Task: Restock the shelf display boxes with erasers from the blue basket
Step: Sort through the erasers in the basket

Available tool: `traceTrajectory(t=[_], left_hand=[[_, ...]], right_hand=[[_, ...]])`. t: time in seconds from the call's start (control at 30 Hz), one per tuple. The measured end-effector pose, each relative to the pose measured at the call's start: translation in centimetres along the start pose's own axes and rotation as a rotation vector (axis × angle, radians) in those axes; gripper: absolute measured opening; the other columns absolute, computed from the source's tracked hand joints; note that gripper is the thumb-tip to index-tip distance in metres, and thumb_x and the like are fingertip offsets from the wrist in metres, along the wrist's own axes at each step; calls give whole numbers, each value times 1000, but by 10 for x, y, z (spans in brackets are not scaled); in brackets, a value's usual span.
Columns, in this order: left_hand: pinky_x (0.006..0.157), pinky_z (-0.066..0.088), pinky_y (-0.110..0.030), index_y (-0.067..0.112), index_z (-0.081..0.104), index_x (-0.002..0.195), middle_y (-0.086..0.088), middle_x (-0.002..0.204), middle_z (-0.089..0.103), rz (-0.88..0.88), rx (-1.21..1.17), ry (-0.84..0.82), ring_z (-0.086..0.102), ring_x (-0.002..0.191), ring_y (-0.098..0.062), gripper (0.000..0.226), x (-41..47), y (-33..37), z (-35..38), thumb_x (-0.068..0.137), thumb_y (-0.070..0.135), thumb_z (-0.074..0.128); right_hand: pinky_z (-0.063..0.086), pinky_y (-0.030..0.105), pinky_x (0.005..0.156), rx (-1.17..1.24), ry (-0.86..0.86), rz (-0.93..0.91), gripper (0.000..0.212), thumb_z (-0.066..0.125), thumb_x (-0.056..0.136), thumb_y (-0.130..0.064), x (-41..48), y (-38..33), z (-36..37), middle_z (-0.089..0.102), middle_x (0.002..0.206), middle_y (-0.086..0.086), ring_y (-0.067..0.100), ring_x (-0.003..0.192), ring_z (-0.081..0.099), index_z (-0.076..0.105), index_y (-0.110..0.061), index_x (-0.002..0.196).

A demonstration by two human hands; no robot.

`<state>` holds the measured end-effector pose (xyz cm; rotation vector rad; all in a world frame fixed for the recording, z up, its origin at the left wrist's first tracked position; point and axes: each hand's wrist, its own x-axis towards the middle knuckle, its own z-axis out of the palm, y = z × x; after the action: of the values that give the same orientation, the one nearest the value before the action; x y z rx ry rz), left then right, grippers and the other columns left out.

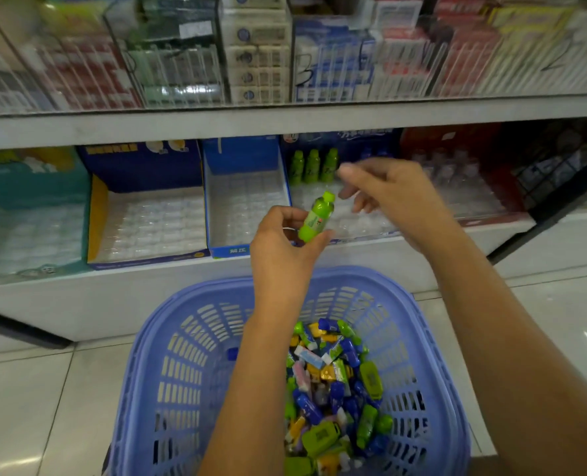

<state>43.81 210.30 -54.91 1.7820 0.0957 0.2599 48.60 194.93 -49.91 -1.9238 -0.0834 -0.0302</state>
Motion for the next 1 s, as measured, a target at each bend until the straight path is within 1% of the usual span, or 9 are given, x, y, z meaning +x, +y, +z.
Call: traceTrajectory(t=[0.07,0.17,0.33,0.43,0.53,0.63,0.77,0.9,1.0], left_hand=[[60,45,-11,29,52,85,10,84,60,35,37,33,58,73,-1,31,-2,-1,4,73,25,80],[62,45,-10,22,54,94,0,94,60,61,62,84,57,77,-7,29,-5,-3,11,77,28,77],[64,41,-4,23,51,96,3,98,52,157,112,126,50,80,9,29,-6,-6,15,80,22,75],[65,45,-7,20,58,112,5,103,55,140,108,-11,53,82,7,30,-2,-7,14,85,27,70],[64,45,-7,19,63,116,9,90,61,179,125,-137,56,79,7,28,3,-8,10,90,28,63],[63,48,-11,24,65,105,16,78,63,169,74,-96,60,74,1,19,3,-7,9,87,30,66],[62,44,-4,26,62,99,21,76,60,103,20,-14,60,72,8,18,3,-8,12,83,27,71],[77,45,-6,14,50,133,8,108,62,71,129,-84,59,95,0,48,6,-9,16,90,30,62],[95,44,-26,12,48,137,-6,134,54,148,407,-278,52,120,-19,45,2,-13,19,94,25,56]], right_hand=[[55,21,61,82,-95,47,8,72,80,-29,-21,-1,8,72,74,0,10,62,65,70,-25,86],[58,24,67,127,-48,87,16,75,78,-15,-29,0,18,72,81,8,16,68,68,69,-13,93],[58,28,74,110,11,115,28,76,76,-15,-33,0,22,71,89,15,19,76,68,68,-1,100],[56,21,81,53,-27,47,25,74,78,-8,-30,-2,13,71,96,9,16,87,68,68,-9,103],[55,20,85,64,-119,29,30,71,80,-5,-26,-2,2,71,102,7,14,93,68,66,-14,108],[55,19,78,135,-78,32,25,73,79,-11,-22,-1,3,72,95,2,12,86,70,69,-18,102],[56,20,69,123,-21,27,15,77,75,-18,-16,1,11,73,84,4,14,75,71,71,-23,88],[59,30,73,-22,139,21,26,79,75,-21,8,7,12,71,85,10,24,79,71,69,-11,97],[50,12,68,-207,185,-20,30,79,75,-20,41,11,17,66,84,4,14,76,63,68,-5,99]])
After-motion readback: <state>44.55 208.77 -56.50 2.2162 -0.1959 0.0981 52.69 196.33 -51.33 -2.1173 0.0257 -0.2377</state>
